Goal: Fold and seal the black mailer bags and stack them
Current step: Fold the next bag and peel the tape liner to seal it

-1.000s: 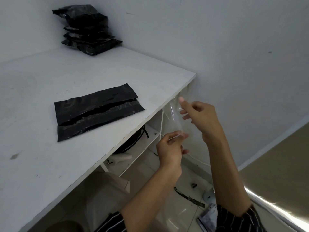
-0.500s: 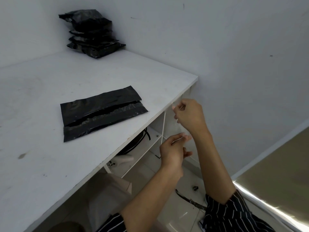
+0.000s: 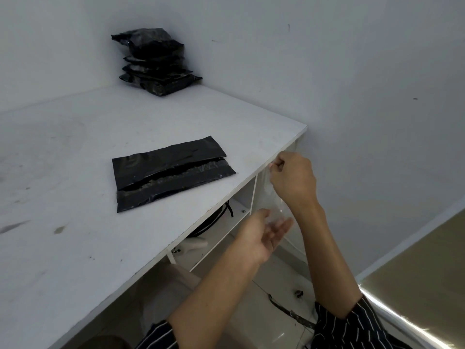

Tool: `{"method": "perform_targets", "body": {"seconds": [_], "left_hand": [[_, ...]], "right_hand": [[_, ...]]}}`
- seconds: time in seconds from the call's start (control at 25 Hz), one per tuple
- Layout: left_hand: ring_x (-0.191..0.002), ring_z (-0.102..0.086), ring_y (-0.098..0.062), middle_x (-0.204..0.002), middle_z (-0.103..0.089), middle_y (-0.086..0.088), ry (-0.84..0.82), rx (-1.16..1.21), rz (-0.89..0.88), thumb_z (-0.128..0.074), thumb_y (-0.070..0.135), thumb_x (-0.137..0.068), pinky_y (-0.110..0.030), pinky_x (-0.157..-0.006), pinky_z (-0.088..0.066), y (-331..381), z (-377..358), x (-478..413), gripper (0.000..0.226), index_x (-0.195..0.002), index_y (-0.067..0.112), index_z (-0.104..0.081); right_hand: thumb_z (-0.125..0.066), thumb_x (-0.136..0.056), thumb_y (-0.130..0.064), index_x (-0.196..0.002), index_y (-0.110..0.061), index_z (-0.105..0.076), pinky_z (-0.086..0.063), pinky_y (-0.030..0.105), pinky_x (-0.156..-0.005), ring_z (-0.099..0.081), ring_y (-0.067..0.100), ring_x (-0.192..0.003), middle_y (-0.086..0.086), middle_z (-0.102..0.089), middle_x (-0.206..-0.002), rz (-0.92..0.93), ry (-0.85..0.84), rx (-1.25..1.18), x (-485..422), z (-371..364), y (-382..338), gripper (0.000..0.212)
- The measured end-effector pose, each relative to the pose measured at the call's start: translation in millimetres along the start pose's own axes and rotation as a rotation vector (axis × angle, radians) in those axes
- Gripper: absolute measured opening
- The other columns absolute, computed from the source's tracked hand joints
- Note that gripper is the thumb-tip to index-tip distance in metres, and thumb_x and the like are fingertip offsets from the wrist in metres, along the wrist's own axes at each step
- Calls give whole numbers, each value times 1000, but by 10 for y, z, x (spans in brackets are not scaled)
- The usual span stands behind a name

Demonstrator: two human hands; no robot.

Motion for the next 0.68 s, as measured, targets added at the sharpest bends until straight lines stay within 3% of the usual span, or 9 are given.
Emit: {"method": "perform_targets", "body": {"seconds": [0.08,0.12,0.2,0.28,0.36,0.52,0.6,0.68], "left_hand": [[-50,-67,-28,-117,-52,-25,15,-100,116,-54,16,-95,-33,-60,-59,-122,131,21,31,-124,11,-46],[-54,-68,-28,-114,-53,-24,8,-174,147,-55,19,-94,-33,-68,-58,-177,196,33,34,-126,9,-47],[-63,-67,-26,-101,-62,-21,-32,-308,107,-55,20,-94,-32,-67,-58,-169,248,66,28,-116,4,-53],[-66,-63,-21,-93,-66,-15,-40,-529,-54,-54,18,-94,-29,-59,-58,29,231,164,17,-103,4,-58],[-66,-61,-18,-91,-65,-11,-22,-766,-264,-53,17,-95,-30,-62,-57,357,134,331,15,-100,5,-60],[-67,-64,-17,-96,-67,-13,19,-917,-623,-57,20,-92,-37,-73,-57,961,-100,815,12,-97,9,-60],[-76,-68,-16,-99,-67,-7,126,-953,-780,-68,36,-82,-37,-75,-59,1233,-124,1076,36,-109,15,-54],[-92,-66,-12,-106,-63,3,181,-959,-845,-73,60,-59,-33,-84,-56,1442,-104,1236,81,-125,23,-44]], "right_hand": [[-54,-93,-14,-77,-7,-58,-45,26,-58,-62,21,-69,5,-64,-72,23,-4,-20,5,43,-75,18],[-55,-93,-15,-78,-6,-60,-49,30,-62,-65,22,-71,7,-65,-74,34,-15,-35,4,51,-101,18],[-55,-92,-14,-78,-5,-61,-54,37,-68,-67,25,-74,8,-65,-74,41,-30,-68,5,54,-120,18],[-56,-92,-14,-77,-5,-61,-55,38,-70,-67,26,-74,6,-62,-69,47,-39,-78,21,58,-143,18],[-57,-91,-13,-75,-5,-61,-54,37,-69,-65,25,-70,3,-55,-60,75,-17,-125,49,161,-231,18],[-60,-89,-8,-76,4,-63,-43,18,-48,-50,7,-42,17,-56,-57,188,-65,-369,97,542,-546,18],[-60,-90,-8,-77,2,-64,-38,13,-45,-48,5,-41,10,-58,-54,230,-161,-435,144,618,-642,17],[-60,-90,-9,-78,1,-65,-38,12,-45,-49,6,-43,3,-59,-52,262,-244,-482,202,602,-701,16]]}}
Point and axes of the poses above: each hand's wrist, its own x-axis away from the middle knuckle, its own z-axis out of the back of the hand, y = z × x, the point moved 8 cm from there along -x, towards the middle knuckle
